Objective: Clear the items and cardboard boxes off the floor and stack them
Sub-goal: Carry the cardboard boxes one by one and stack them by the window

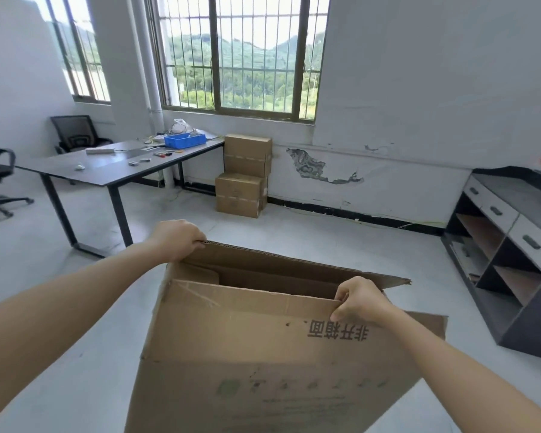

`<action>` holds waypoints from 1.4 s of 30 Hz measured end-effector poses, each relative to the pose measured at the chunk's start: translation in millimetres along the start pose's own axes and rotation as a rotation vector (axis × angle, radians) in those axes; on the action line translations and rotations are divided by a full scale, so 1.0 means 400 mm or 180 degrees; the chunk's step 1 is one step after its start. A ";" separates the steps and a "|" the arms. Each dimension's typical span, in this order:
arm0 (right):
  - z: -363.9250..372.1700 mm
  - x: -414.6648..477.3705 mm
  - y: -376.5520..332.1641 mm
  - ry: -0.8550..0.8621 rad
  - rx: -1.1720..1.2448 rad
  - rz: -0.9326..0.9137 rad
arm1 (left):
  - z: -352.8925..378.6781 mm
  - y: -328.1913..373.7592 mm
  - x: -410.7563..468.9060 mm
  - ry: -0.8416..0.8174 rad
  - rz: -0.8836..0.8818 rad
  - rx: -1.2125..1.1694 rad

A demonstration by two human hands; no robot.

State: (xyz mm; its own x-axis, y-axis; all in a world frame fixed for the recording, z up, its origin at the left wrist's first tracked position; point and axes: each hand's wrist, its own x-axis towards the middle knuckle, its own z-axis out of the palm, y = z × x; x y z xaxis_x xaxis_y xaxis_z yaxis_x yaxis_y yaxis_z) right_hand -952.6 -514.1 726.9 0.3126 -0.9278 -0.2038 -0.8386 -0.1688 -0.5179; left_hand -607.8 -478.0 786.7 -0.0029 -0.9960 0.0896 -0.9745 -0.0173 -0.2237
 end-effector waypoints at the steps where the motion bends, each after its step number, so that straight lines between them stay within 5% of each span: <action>1: -0.022 0.048 0.006 0.0001 0.0011 -0.0039 | -0.002 -0.002 0.044 -0.0037 -0.0045 0.0042; 15: -0.100 0.612 -0.009 -0.0283 0.0109 -0.0166 | 0.144 -0.110 0.498 0.0548 -0.0317 -0.0263; 29: -0.185 1.229 -0.189 -0.0218 -0.0075 0.0139 | 0.294 -0.404 1.127 0.0541 -0.0264 -0.0592; 42: -0.177 1.681 -0.145 -0.0499 0.0033 0.0355 | 0.439 -0.497 1.579 -0.0055 -0.0258 -0.0818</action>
State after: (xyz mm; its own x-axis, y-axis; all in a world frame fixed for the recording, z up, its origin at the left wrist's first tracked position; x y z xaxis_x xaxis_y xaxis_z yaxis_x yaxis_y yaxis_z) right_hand -725.4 -1151.5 678.6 0.2842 -0.8771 -0.3871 -0.8676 -0.0635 -0.4931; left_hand -376.4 -1119.1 717.3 0.0791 -0.9936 0.0801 -0.9964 -0.0763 0.0374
